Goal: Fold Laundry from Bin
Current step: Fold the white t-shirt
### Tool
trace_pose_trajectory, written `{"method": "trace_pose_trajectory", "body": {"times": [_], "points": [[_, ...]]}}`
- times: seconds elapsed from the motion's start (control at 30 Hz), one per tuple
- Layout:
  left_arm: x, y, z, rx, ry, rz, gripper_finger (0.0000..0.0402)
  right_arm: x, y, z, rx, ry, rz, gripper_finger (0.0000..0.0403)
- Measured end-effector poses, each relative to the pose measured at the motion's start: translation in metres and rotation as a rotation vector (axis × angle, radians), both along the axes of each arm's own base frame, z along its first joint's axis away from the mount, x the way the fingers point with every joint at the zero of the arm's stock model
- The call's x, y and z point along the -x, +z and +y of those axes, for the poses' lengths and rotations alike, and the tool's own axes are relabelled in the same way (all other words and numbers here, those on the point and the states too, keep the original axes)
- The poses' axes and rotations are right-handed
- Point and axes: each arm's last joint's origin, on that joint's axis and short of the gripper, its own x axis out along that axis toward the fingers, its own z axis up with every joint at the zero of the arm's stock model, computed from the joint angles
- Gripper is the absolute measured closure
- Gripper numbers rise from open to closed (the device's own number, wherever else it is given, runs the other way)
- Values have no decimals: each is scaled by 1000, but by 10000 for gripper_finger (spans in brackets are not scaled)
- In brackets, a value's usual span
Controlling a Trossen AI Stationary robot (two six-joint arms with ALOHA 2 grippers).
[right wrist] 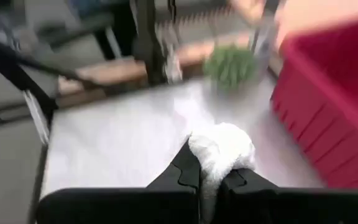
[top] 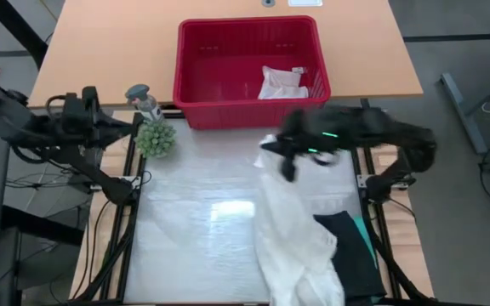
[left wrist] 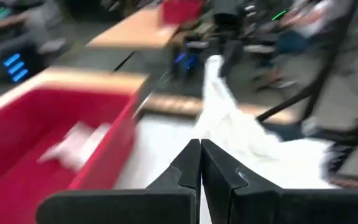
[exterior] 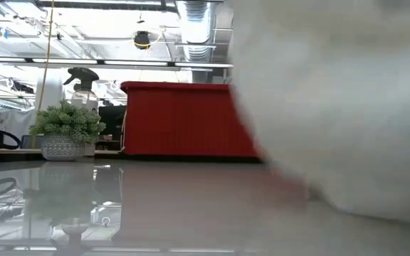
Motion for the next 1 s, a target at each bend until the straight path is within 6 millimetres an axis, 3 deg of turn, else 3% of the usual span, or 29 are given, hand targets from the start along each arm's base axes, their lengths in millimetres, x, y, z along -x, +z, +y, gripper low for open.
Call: {"method": "trace_pose_trajectory", "body": {"times": [0.2,0.33,0.43,0.57,0.67,0.77,0.87,1.0], "points": [[-7,-51,2,-46,217,164,399,-73,-65,-60,-72,113,172,368],[-10,-85,-2,-52,144,299,379,-111,-116,-98,-107,181,271,356],[-18,-114,-10,-53,49,409,349,-125,-143,-120,-221,321,292,335],[-42,-150,-26,-199,-102,472,299,-123,-137,-144,-436,413,208,288],[-62,-167,-29,-435,-108,446,262,-112,-129,-161,-505,410,186,250],[-89,-179,-25,-558,-91,428,234,-90,-106,-176,-461,365,143,220],[-117,-192,-11,-536,-89,426,222,-64,-78,-187,-345,261,96,201],[-147,-200,9,-540,-145,423,221,-43,-65,-192,-187,151,122,191]]}}
